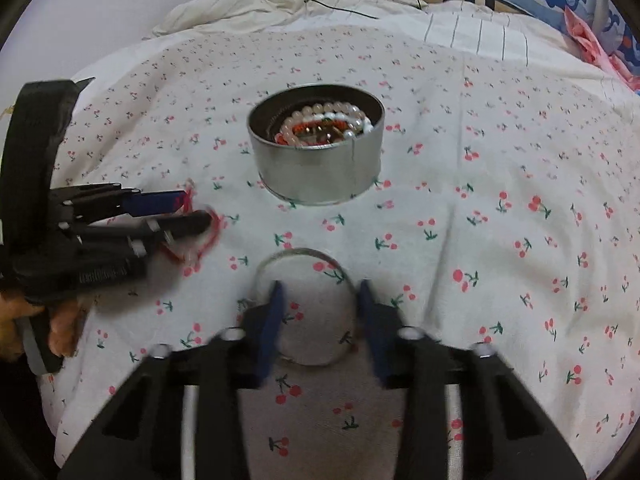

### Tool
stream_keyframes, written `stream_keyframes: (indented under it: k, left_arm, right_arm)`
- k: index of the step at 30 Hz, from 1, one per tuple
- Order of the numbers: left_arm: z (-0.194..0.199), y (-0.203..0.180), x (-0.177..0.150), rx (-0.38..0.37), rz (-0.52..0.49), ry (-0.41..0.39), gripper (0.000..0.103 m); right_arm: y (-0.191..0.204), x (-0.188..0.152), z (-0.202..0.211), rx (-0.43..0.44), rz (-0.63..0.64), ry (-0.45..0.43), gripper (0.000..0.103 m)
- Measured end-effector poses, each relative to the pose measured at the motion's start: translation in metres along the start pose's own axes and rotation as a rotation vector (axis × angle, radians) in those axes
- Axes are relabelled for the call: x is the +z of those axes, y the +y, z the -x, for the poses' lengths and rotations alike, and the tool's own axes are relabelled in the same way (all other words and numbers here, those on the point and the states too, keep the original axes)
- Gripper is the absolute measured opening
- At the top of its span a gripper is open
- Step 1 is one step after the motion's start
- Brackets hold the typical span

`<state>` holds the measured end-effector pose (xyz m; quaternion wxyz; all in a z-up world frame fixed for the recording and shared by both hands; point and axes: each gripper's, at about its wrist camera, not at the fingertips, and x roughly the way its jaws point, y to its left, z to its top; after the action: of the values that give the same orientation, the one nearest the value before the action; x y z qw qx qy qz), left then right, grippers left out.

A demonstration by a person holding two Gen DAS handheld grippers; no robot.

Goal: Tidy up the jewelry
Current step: 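Grasp the red cord bracelet with the left gripper while the right gripper grasps the silver bangle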

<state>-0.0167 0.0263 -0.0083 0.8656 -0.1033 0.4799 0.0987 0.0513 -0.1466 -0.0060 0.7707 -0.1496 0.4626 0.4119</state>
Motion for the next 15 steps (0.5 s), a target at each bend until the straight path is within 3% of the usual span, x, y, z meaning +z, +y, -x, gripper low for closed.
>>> stream_keyframes:
  k: [2, 5, 11, 15]
  left_arm:
    - [-0.001, 0.005, 0.003, -0.024, 0.025, 0.001, 0.009]
    - [0.005, 0.007, 0.004, -0.048, 0.029, -0.017, 0.009]
    - [0.004, 0.006, 0.001, -0.054, 0.013, -0.021, 0.009]
    - [0.009, 0.005, 0.000, -0.068, 0.004, -0.040, 0.009]
  right_arm:
    - [-0.003, 0.000, 0.002, 0.013, -0.013, -0.006, 0.014]
    - [-0.004, 0.000, 0.006, 0.014, -0.018, -0.022, 0.013]
    - [0.001, -0.003, -0.005, -0.029, 0.016, 0.030, 0.015]
    - [0.001, -0.003, 0.001, 0.016, -0.006, -0.003, 0.005]
